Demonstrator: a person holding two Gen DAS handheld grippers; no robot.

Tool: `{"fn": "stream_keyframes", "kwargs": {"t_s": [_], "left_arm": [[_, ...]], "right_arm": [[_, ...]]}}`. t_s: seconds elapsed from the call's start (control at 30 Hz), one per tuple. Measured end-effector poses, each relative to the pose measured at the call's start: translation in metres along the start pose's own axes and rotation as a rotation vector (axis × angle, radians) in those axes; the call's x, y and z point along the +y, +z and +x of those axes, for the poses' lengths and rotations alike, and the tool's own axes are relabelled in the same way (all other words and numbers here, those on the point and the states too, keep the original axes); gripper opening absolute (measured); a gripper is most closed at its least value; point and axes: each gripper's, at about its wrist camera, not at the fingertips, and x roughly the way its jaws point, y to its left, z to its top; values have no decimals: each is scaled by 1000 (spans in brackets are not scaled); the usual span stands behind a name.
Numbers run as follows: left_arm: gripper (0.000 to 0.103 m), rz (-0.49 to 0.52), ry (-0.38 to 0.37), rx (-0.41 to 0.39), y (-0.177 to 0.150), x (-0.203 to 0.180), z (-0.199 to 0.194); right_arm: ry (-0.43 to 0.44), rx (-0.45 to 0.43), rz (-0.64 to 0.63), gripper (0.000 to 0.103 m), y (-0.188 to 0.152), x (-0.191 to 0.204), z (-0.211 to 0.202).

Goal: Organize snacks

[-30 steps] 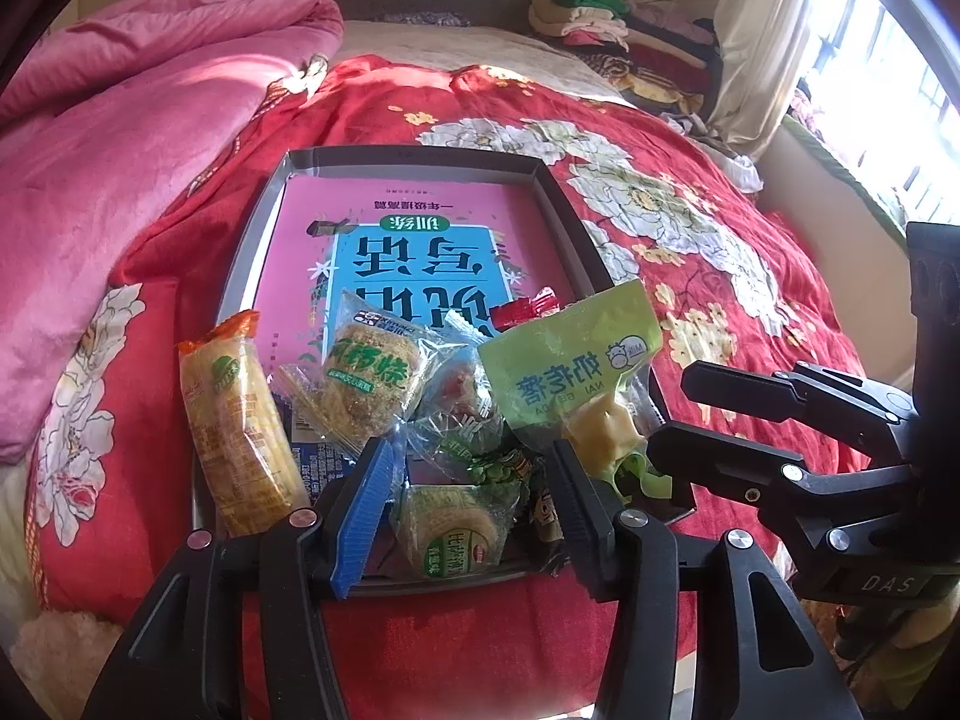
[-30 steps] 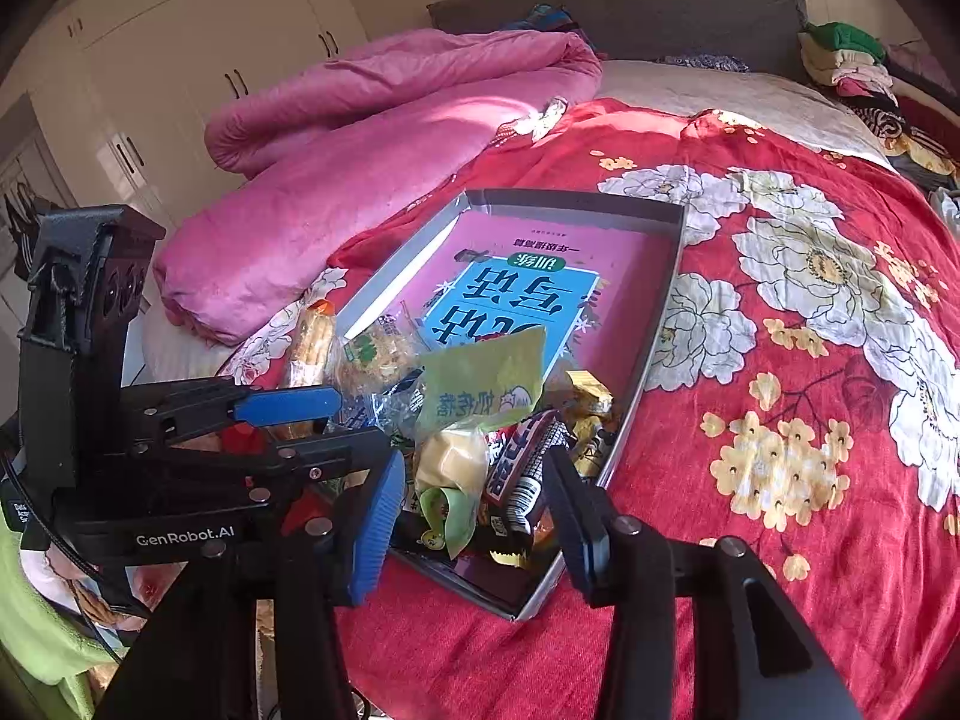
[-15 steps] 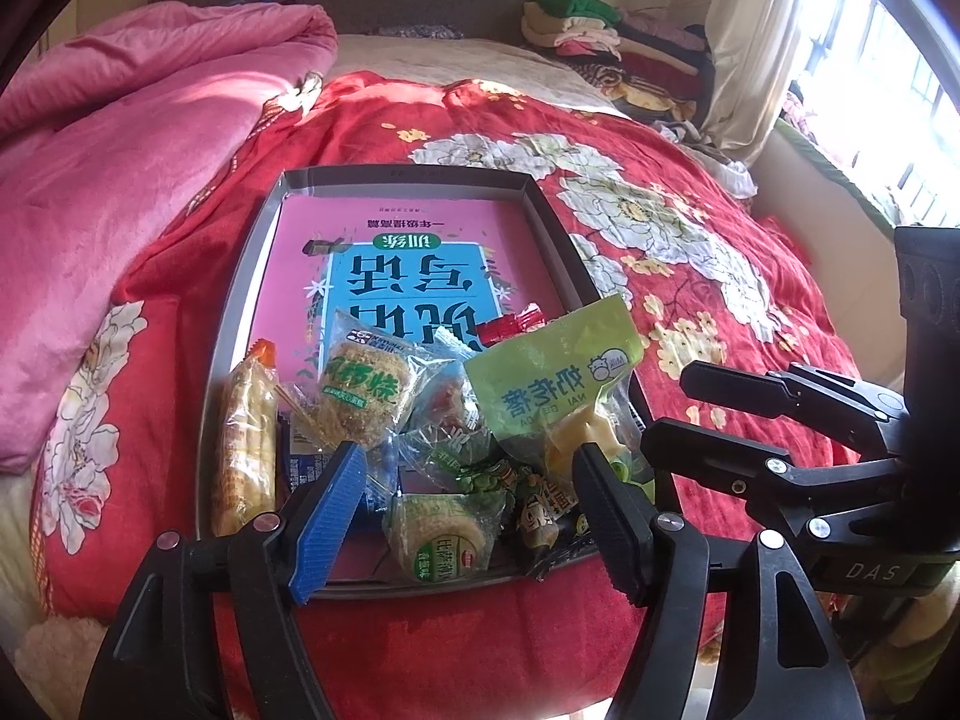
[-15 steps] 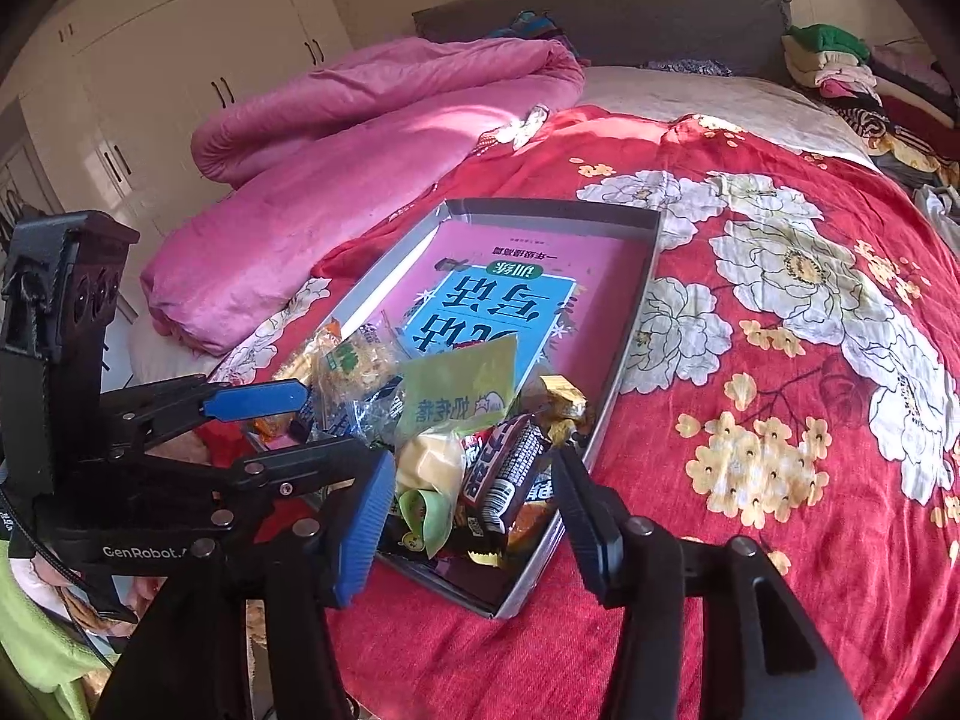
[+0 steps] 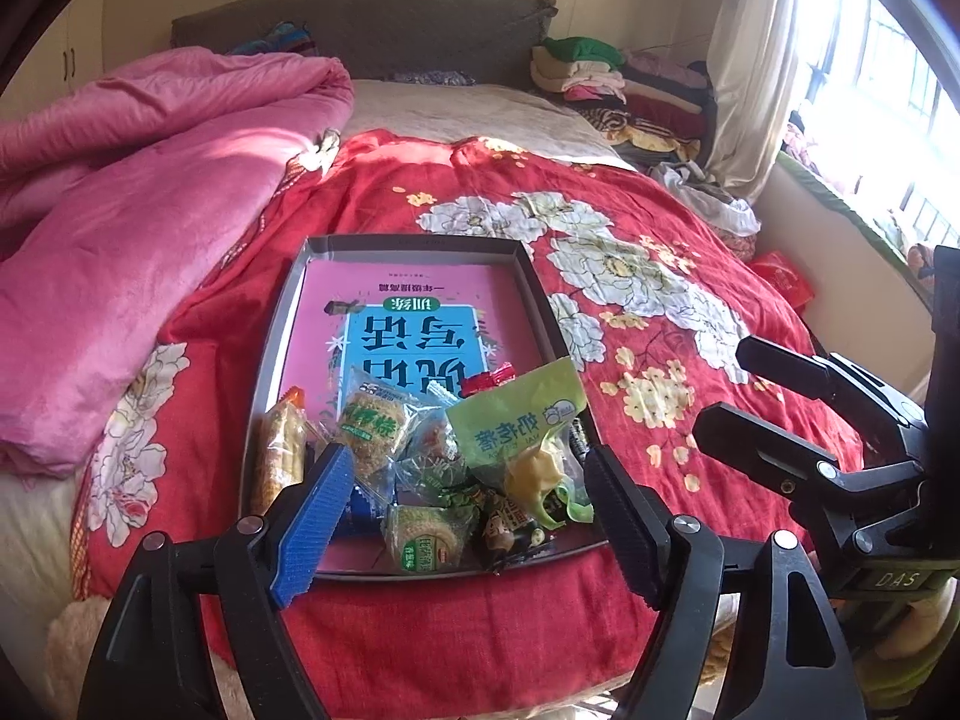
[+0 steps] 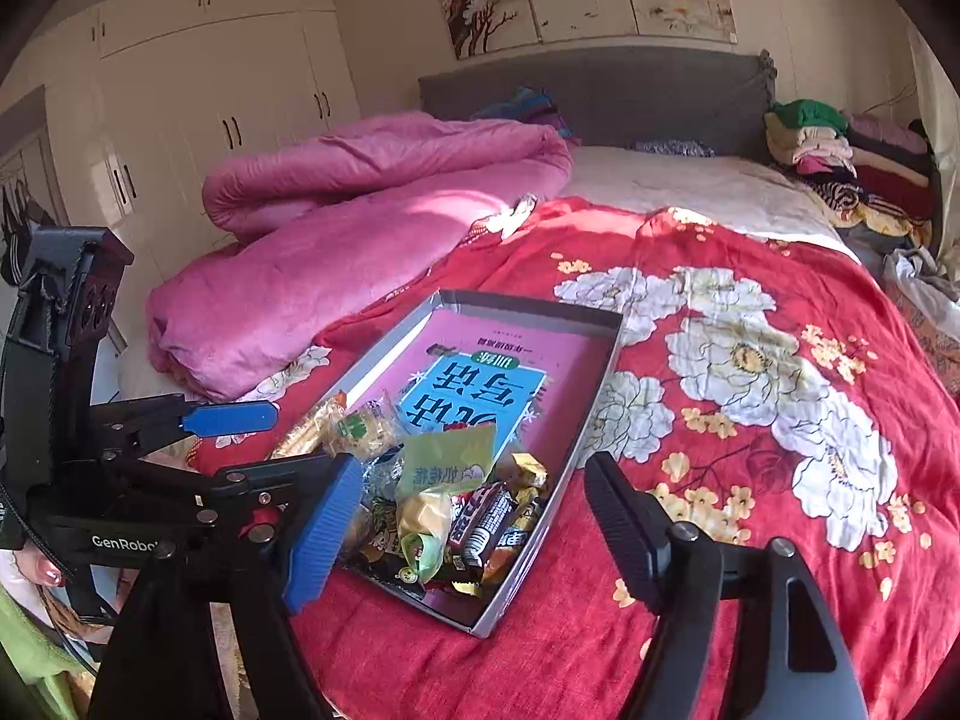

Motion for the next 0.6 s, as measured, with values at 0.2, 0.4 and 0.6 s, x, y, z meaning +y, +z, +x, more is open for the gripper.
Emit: {"fn": "stream_keyframes", "kwargs": {"t_s": [0.2, 0.4, 0.6], "left_arm": [[81, -49, -8, 55, -21, -11, -18], [81, -106, 19, 97, -44, -10, -25], [81, -117, 24, 105, -51, -10, -25]], "right_arm": [[15, -22, 42, 98, -4, -1, -34], [12, 8, 43, 100, -21, 10, -56], [2, 48, 43, 102, -39, 16, -61]]}}
